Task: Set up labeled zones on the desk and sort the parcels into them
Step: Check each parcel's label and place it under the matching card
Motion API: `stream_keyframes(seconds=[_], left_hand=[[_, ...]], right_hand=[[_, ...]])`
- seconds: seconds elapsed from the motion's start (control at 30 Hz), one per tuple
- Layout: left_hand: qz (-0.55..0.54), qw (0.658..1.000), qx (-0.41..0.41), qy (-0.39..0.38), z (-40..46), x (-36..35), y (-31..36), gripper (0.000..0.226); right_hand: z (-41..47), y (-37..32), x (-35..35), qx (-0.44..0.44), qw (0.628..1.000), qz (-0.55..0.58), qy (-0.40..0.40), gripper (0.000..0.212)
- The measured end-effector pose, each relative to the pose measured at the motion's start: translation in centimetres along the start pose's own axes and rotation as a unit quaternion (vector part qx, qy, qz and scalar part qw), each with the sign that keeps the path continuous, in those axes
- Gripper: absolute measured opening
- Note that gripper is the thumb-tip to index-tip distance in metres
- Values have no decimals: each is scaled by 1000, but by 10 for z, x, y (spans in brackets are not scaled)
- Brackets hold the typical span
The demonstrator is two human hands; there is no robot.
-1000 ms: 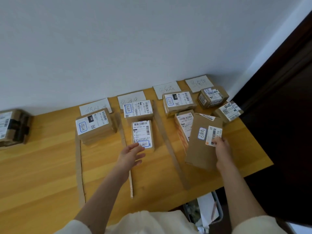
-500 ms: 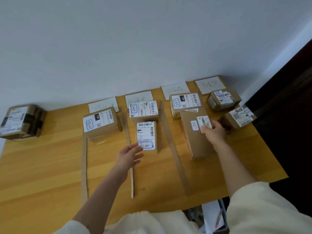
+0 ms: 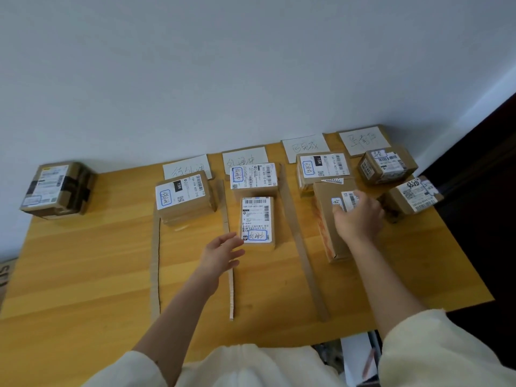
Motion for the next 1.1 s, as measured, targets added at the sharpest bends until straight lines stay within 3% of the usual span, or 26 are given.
stream_keyframes(seconds=[0.13,0.23,0.37,0.53,0.8,1.0,1.1], left_hand=[[-9,1000,-1,5,-3,18,-1,25],[-19,1000,-3,14,-6,39,-3,25],[-52,998,10,34,-5,78,-11,25],[-112,992,20,55,-1,144,-22,25],[-173,975,32,136,12,270,-36,24],[-160,963,26,214,32,362,-31,32],[-179,954,28,239,46,403,-23,36]], right_hand=[[-26,-60,-24,104,994,27,-36,33],[-53,-102,-65,137,975,84,-152,24],[-100,-154,-130,173,930,97,-309,25],[-155,-221,-192,220,884,49,-410,30],[-212,-336,-268,281,830,-5,-482,44],[-238,-412,-322,333,797,-65,-499,51],[-242,-441,-353,330,798,-67,-500,56]])
Point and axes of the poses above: each hand's wrist, its own z-axis towards the middle knuckle, its own x-axis out of the back of the hand, y = z × x, the point moved 9 cm from there along z, towards the middle knuckle, and after that the axes turned 9 degrees about x, right-handed, at the moved point
